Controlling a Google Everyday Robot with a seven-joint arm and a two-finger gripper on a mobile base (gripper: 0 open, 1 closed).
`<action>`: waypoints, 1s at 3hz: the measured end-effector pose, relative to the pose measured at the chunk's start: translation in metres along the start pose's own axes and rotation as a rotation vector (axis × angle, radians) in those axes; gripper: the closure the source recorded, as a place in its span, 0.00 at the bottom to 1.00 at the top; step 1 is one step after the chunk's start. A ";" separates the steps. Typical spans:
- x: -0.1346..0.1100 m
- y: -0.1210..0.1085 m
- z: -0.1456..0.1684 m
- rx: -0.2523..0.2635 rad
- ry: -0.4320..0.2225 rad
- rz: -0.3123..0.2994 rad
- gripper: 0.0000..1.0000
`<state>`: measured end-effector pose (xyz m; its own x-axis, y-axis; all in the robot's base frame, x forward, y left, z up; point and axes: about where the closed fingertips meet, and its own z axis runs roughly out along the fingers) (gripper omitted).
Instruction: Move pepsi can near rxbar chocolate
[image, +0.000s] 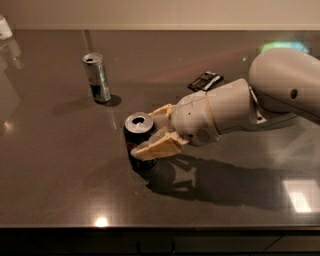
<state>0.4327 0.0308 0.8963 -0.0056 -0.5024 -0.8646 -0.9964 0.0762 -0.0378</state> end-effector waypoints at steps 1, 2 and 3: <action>-0.006 -0.004 -0.019 0.024 -0.009 0.004 0.87; -0.005 -0.020 -0.052 0.087 -0.005 0.021 1.00; 0.008 -0.048 -0.092 0.176 0.006 0.060 1.00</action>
Offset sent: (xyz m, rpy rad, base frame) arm 0.0353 -0.0907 0.0502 0.0059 -0.0444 -0.1802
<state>0.4724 -0.0557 0.9376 -0.0653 -0.4977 -0.8649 -0.9641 0.2550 -0.0739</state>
